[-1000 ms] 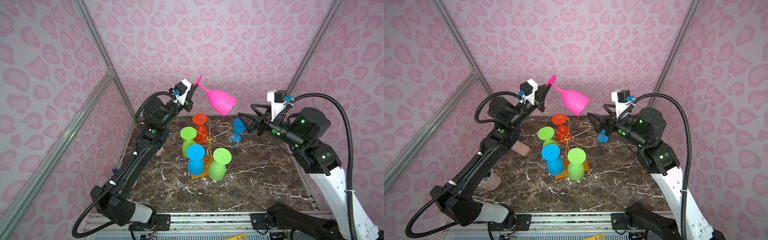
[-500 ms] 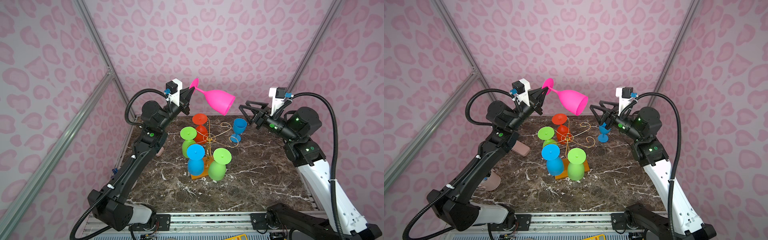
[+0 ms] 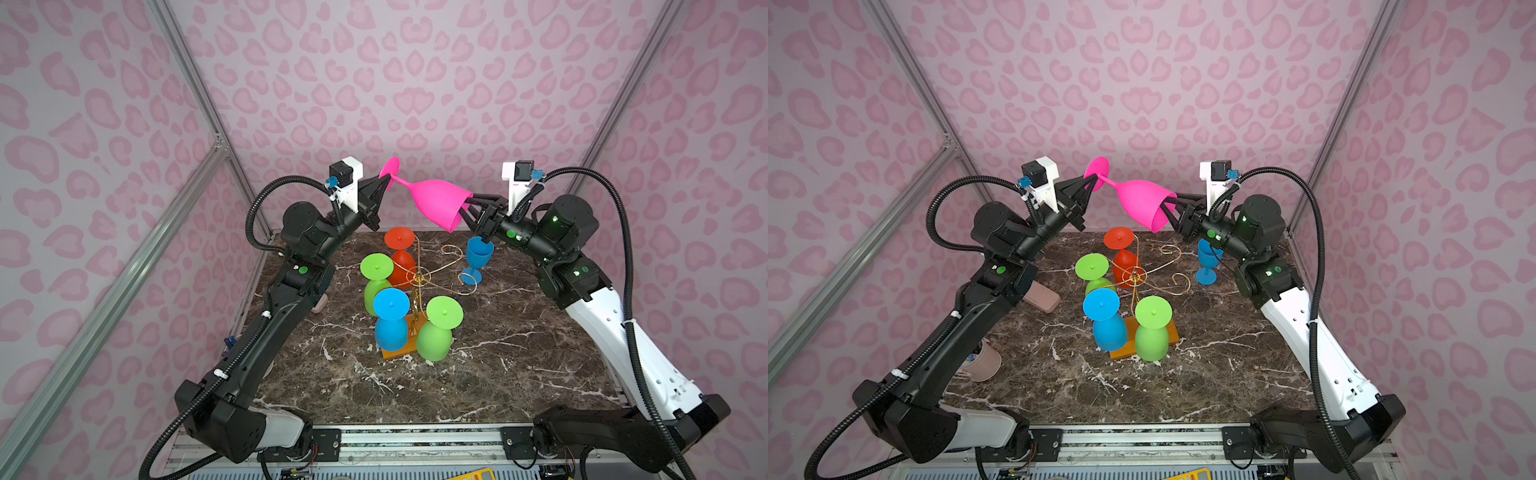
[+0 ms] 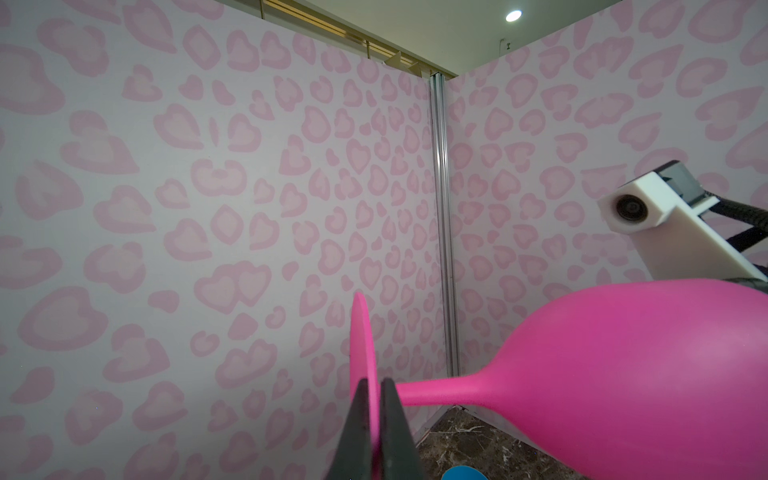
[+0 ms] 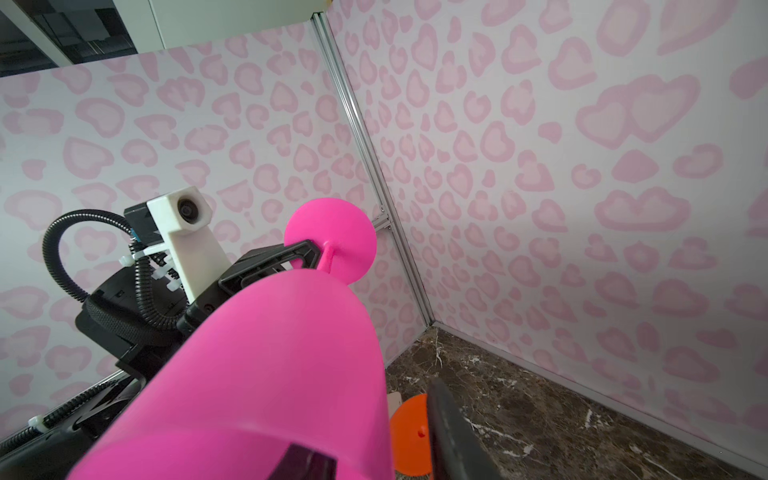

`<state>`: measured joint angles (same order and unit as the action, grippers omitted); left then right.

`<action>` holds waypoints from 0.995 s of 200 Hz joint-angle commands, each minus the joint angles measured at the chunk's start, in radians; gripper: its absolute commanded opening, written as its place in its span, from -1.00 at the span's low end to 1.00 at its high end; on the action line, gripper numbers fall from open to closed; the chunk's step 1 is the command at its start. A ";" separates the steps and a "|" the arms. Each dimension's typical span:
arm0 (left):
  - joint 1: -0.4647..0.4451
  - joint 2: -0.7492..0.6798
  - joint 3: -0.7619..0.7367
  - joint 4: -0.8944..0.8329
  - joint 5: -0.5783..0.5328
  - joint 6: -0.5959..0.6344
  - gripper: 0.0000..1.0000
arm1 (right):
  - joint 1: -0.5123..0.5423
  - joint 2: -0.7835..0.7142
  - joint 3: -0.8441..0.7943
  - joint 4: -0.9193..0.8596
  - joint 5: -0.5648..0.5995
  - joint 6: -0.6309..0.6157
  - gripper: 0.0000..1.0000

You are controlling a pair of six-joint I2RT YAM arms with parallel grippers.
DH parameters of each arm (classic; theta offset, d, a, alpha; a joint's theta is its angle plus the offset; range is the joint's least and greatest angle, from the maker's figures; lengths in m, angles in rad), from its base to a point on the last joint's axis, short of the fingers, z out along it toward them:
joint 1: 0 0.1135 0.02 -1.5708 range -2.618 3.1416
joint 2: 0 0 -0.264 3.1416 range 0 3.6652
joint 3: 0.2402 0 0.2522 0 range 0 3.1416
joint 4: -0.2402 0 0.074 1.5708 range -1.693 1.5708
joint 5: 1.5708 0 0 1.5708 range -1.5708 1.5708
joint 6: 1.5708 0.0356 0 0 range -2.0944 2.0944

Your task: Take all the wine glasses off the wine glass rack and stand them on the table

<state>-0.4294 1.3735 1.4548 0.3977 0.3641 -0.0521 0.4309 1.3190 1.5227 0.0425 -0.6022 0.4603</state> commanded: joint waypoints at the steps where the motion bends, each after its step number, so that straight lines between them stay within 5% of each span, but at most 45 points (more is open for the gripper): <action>1: 0.001 -0.017 -0.011 0.046 0.012 -0.025 -0.94 | 0.007 0.016 0.011 0.043 -0.001 0.004 -0.57; 26: 0.001 -0.025 -0.020 0.047 0.000 -0.045 -0.94 | 0.008 0.019 0.013 0.042 -0.002 0.009 -1.00; 55: 0.001 -0.029 -0.025 0.041 -0.028 -0.060 -0.68 | 0.007 -0.006 0.023 -0.002 0.038 -0.025 -1.00; 84: 0.001 -0.050 -0.043 0.028 -0.106 -0.071 -0.02 | -0.032 -0.063 0.023 -0.083 0.118 -0.069 -1.00; 127: 0.011 -0.116 -0.096 0.002 -0.244 -0.071 0.30 | -0.220 -0.169 -0.013 -0.280 0.215 -0.093 -1.00; 162: 0.018 -0.215 -0.197 -0.018 -0.410 -0.050 0.36 | -0.336 -0.292 -0.096 -0.487 0.319 -0.173 -1.00; 199: 0.023 -0.344 -0.316 -0.043 -0.502 0.095 0.60 | -0.443 -0.383 -0.128 -0.755 0.362 -0.260 -1.00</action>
<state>-0.4107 1.0920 1.2007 0.3416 -0.0429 -0.0654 0.0326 0.9733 1.4128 -0.5022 -0.2901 0.2810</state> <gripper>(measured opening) 0.745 0.049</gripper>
